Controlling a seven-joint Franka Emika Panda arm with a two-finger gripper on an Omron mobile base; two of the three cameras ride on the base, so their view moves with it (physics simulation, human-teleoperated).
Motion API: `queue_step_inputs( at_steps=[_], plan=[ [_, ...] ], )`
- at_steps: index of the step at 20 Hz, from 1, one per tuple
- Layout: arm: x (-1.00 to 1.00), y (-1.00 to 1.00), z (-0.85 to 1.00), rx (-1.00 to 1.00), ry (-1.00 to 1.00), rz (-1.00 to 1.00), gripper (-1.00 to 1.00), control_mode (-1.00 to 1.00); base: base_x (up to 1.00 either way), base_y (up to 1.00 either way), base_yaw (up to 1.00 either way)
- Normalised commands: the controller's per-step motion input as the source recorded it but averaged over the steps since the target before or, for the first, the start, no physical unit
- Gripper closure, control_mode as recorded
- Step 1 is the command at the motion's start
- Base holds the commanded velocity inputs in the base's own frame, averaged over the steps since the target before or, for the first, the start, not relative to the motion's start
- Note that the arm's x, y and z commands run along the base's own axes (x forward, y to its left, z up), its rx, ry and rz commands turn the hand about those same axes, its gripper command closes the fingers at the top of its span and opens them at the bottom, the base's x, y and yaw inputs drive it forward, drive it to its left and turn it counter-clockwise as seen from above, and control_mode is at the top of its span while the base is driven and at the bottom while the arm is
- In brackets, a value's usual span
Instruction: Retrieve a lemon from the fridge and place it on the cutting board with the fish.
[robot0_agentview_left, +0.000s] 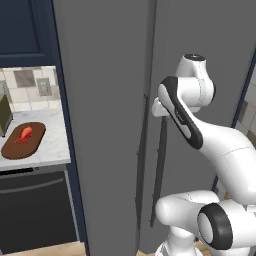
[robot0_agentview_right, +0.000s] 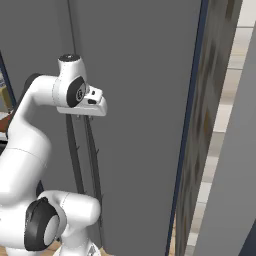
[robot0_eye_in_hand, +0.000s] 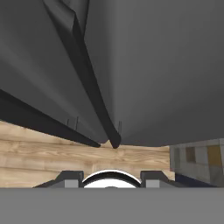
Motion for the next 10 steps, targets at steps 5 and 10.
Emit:
queue_step_inputs(
  at_steps=[5,10],
  plan=[
    [0.00,0.00,0.00,0.00,0.00,0.00,-1.00,1.00,-0.04,0.02,-0.01],
    [0.00,0.00,0.00,0.00,0.00,0.00,-1.00,1.00,-0.36,0.23,-0.17]
  ],
)
